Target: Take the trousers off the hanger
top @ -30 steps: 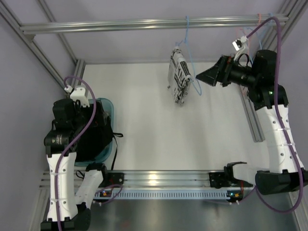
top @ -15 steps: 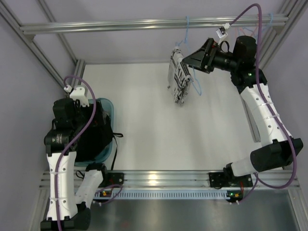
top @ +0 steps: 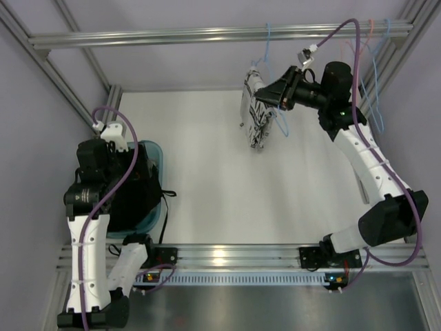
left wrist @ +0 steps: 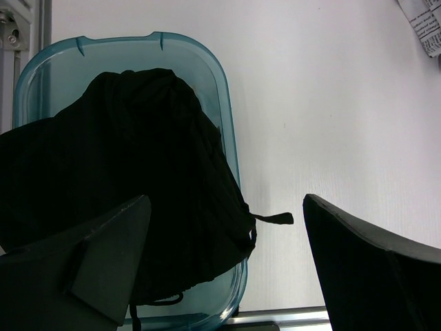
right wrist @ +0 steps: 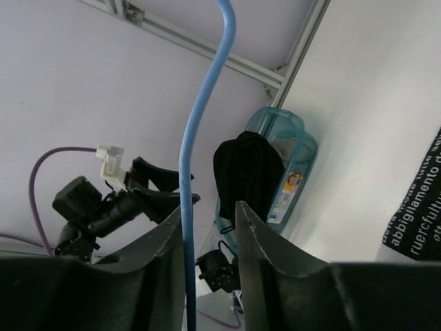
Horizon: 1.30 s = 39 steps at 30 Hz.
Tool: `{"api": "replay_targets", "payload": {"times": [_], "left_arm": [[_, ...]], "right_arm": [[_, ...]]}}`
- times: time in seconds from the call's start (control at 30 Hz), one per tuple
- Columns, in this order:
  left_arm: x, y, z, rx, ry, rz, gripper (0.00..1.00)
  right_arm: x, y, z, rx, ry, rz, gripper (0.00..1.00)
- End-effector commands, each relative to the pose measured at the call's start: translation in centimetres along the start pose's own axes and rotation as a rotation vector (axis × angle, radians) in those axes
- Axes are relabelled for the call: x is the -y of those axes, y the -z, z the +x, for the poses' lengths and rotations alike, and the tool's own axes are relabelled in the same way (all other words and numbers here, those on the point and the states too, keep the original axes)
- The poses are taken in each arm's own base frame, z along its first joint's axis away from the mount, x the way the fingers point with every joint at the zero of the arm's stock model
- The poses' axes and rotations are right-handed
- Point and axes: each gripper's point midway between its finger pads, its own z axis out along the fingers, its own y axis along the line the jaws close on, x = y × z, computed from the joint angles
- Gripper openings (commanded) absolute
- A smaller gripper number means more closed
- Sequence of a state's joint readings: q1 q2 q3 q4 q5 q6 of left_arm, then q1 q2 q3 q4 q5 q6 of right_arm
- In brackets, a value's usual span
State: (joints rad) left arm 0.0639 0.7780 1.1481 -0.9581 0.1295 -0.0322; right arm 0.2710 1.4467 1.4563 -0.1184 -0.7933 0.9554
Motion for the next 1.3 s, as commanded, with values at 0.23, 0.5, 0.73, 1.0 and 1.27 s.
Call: {"api": "replay_targets", "payload": {"times": [0.23,0.5,0.73,1.0,1.27], "left_arm": [[0.0,0.5,-1.8,0.059,0.007,-0.003,0.98],[0.3,0.4,-1.7,0.054,0.015,0.013,0.98],[0.5,0.4,-1.8,0.052,0.015,0.02,0.98],[1.2,0.8,-2.3,0.079,-0.006,0.062,0.98],[2.5,1.2,-2.7,0.118,-0.045,0.141,0.98]], "right_arm": [[-5.6,0.9,-1.4,0.085,0.104,-0.173,0.0],[-9.8,2.8,-2.2,0.163,0.216,-0.28,0.0],[-12.7,3.9,-2.8,0.214,0.308,-0.355,0.0],[-14.7,4.0,-3.8,0.25,0.391,-0.406,0.0],[-16.4,5.2,-2.7,0.262,0.479,-0.431,0.0]]}}
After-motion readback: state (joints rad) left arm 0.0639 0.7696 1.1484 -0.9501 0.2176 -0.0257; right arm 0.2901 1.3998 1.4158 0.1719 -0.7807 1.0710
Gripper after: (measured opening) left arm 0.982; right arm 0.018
